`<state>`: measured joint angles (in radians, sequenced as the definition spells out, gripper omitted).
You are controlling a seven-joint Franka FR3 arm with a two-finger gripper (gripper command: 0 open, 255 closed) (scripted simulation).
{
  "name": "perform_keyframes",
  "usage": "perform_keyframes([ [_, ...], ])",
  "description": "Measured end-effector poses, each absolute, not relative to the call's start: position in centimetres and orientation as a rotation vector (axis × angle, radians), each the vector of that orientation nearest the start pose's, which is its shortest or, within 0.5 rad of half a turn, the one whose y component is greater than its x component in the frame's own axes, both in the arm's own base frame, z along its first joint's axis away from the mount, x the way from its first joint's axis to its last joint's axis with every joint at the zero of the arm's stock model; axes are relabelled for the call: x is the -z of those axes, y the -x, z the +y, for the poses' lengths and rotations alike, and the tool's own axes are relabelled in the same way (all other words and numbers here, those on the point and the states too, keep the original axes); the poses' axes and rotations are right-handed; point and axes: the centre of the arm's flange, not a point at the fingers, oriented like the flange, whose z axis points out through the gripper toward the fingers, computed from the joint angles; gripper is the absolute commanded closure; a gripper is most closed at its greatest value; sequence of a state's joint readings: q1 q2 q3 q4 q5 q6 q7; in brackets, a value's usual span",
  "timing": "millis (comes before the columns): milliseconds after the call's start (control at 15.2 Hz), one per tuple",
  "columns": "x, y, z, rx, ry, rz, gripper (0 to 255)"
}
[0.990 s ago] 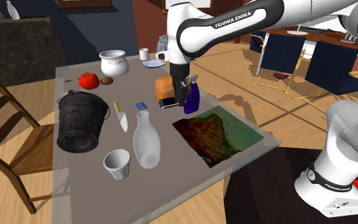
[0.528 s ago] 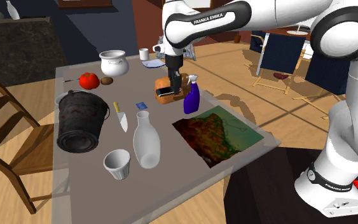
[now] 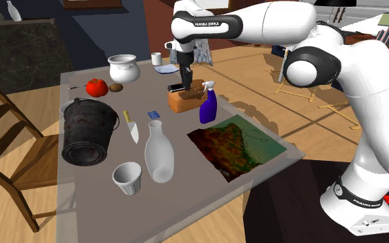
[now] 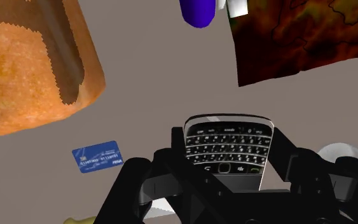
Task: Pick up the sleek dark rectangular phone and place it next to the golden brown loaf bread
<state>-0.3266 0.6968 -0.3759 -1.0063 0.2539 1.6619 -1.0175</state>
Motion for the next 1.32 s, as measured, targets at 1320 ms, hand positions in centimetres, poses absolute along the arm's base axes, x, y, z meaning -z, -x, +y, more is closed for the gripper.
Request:
perform_keyframes([
  [1320,-35.9,-63.9,-39.4,0.012,3.073,-0.582,255],
])
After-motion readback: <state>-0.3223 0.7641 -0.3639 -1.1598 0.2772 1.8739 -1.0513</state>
